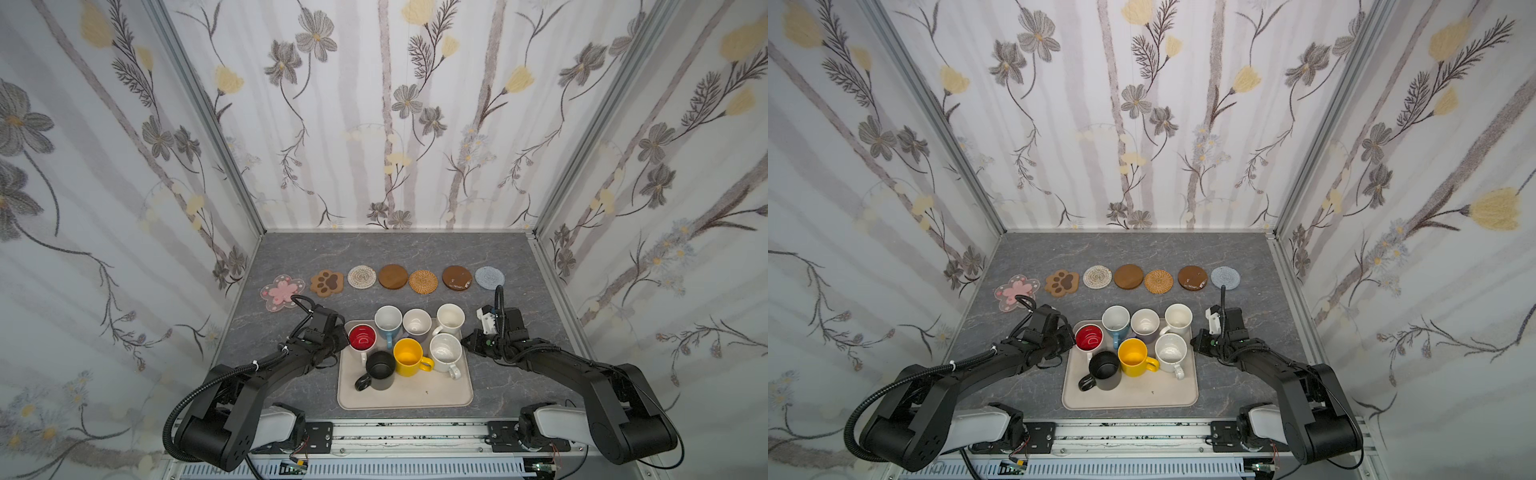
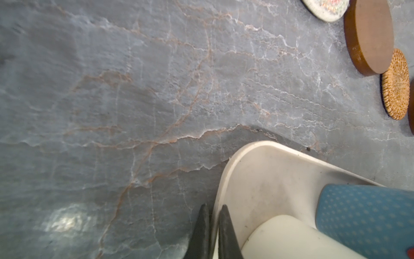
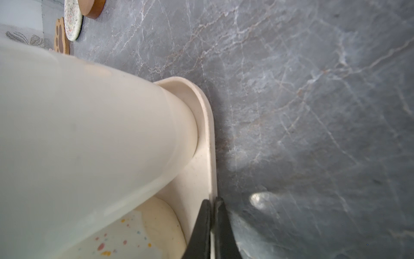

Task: Place cups on coasters
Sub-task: Move the tray to the center of the table.

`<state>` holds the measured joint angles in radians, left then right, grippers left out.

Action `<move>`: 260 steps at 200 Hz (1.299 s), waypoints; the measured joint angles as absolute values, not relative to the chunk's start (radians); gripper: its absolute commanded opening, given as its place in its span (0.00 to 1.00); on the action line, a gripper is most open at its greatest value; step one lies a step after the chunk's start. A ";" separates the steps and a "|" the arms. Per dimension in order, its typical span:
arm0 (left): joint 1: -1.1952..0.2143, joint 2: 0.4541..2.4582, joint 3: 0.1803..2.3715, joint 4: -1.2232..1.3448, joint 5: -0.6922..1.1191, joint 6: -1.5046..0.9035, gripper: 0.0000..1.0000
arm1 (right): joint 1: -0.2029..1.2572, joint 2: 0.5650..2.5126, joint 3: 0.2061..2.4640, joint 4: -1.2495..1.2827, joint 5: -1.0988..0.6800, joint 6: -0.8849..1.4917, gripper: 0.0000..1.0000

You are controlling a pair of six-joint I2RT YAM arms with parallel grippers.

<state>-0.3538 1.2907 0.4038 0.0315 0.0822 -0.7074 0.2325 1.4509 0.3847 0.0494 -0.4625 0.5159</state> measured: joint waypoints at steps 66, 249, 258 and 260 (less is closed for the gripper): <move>-0.344 1.279 0.406 0.020 0.083 -0.730 0.00 | 0.232 1.477 0.399 0.064 -0.466 0.526 0.00; -0.263 1.580 0.686 0.020 0.097 -0.729 0.00 | 0.223 1.707 0.625 0.076 -0.434 0.542 0.00; -0.260 1.585 0.691 0.021 0.099 -0.729 0.00 | 0.222 1.711 0.632 0.068 -0.434 0.542 0.00; -0.260 1.586 0.692 0.021 0.100 -0.729 0.00 | 0.222 1.712 0.633 0.066 -0.434 0.542 0.00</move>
